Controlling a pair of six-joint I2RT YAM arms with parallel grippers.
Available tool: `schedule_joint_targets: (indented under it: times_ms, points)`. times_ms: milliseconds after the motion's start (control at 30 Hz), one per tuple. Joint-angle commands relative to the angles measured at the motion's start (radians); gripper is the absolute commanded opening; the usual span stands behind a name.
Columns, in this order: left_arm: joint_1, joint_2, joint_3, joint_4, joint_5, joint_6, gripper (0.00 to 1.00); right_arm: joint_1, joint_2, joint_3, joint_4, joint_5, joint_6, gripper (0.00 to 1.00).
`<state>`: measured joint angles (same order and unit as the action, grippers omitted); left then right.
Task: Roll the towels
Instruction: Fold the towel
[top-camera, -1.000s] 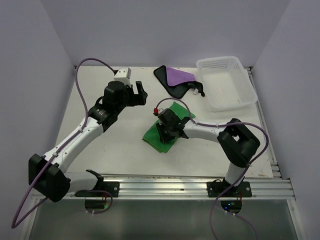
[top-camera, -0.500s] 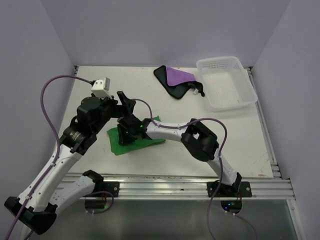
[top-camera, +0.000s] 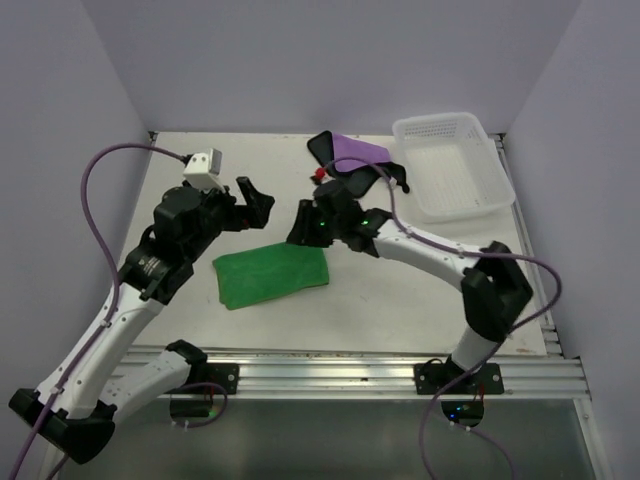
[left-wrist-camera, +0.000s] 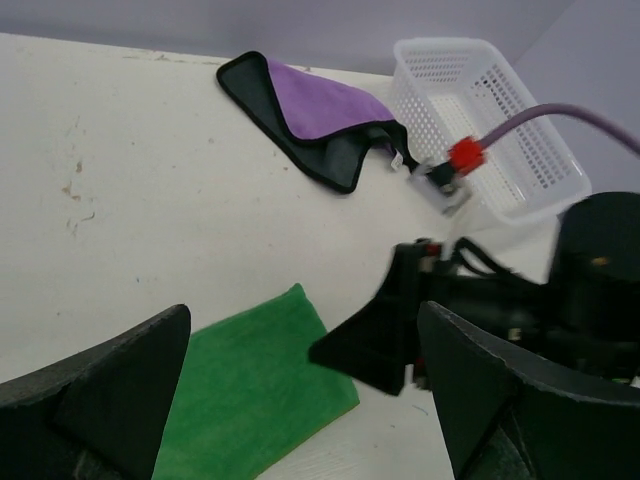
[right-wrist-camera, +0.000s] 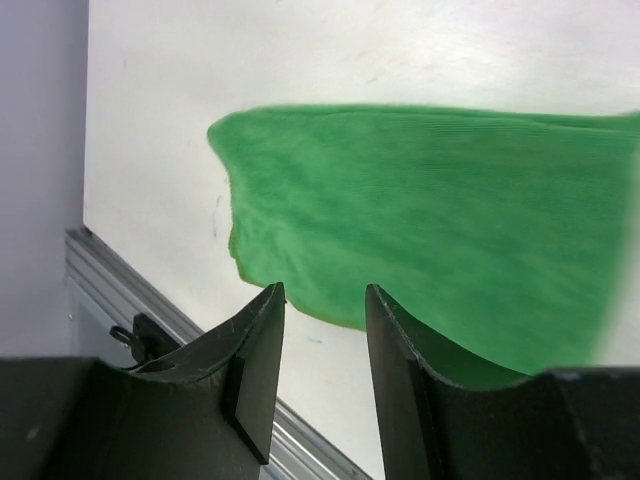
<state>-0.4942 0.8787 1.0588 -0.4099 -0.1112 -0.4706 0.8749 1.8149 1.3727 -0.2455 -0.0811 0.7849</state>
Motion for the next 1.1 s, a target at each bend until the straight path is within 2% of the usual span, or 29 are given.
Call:
schedule_joint_targets:
  times_ms: [0, 67, 167, 300, 467, 633, 1000, 1067]
  points:
    - [-0.001, 0.077, 0.036, 0.035, 0.039, 0.001, 1.00, -0.088, -0.215, -0.196, 0.017, 0.041, -0.003, 0.42]
    - [-0.001, 0.138, 0.030, 0.072, 0.071, 0.009, 1.00, -0.123, -0.319, -0.314, 0.025, 0.055, -0.009, 0.43]
    - [-0.001, 0.271, 0.059, 0.121, 0.138, 0.026, 1.00, -0.161, -0.377, -0.423, 0.034, 0.032, -0.007, 0.47]
    - [-0.001, 0.466, 0.156, 0.131, 0.220, 0.052, 1.00, -0.201, -0.424, -0.569, 0.167, -0.029, 0.071, 0.47]
    - [0.000, 0.658, 0.251, 0.134, 0.248, 0.063, 0.96, -0.217, -0.358, -0.590, 0.239, -0.086, 0.085, 0.48]
    - [0.000, 0.782, 0.296, 0.115, 0.262, 0.067, 0.93, -0.220, -0.275, -0.603, 0.350, -0.137, 0.123, 0.49]
    - [-0.001, 0.913, 0.337, 0.045, 0.209, 0.089, 0.85, -0.209, -0.131, -0.610, 0.462, -0.200, 0.159, 0.49]
    - [-0.001, 0.921, 0.339, 0.046, 0.212, 0.084, 0.84, -0.198, -0.112, -0.604, 0.465, -0.204, 0.157, 0.47]
